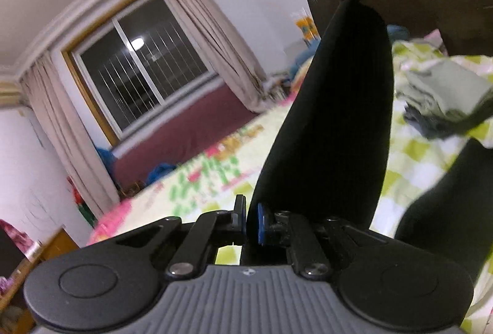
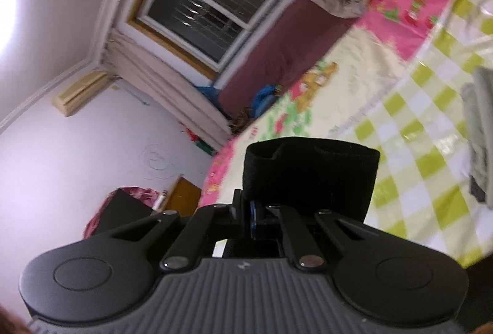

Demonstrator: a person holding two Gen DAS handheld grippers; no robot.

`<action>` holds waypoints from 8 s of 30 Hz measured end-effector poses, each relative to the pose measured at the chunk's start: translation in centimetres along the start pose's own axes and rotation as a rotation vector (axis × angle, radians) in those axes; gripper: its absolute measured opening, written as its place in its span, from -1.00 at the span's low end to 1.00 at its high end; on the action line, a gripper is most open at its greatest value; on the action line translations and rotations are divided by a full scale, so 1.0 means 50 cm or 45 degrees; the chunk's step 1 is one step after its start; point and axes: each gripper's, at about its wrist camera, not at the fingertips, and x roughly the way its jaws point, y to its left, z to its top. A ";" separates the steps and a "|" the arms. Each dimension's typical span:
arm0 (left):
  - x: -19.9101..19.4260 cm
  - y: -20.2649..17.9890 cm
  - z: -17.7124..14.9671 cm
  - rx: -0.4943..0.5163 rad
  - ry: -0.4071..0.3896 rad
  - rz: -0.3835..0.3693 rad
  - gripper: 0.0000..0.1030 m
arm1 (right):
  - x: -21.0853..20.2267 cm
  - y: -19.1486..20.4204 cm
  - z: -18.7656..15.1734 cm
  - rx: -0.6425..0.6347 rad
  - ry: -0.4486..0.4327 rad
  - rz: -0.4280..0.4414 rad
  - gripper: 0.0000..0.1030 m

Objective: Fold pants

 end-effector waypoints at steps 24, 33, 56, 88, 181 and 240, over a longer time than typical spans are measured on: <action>-0.020 -0.161 -0.106 0.191 0.012 -0.214 0.79 | -0.116 -0.114 -0.066 0.060 -0.021 -0.130 -0.89; 0.043 -0.273 -0.193 0.406 0.279 -0.404 0.01 | -0.152 -0.414 -0.198 0.423 0.114 -0.528 -0.88; 0.067 -0.199 -0.220 0.388 0.300 -0.297 -0.42 | -0.112 -0.360 -0.224 0.373 0.149 -0.601 -0.80; 0.009 -0.162 -0.194 0.419 0.170 -0.295 -0.05 | -0.201 -0.324 -0.258 0.443 -0.027 -0.567 -0.88; -0.039 -0.026 -0.313 0.306 0.137 -0.379 0.02 | 0.221 0.050 -0.682 -1.805 0.939 -0.440 -0.65; -0.036 -0.070 -0.325 0.537 0.372 -0.439 0.14 | 0.220 0.082 -0.730 -1.974 0.841 -0.121 -0.33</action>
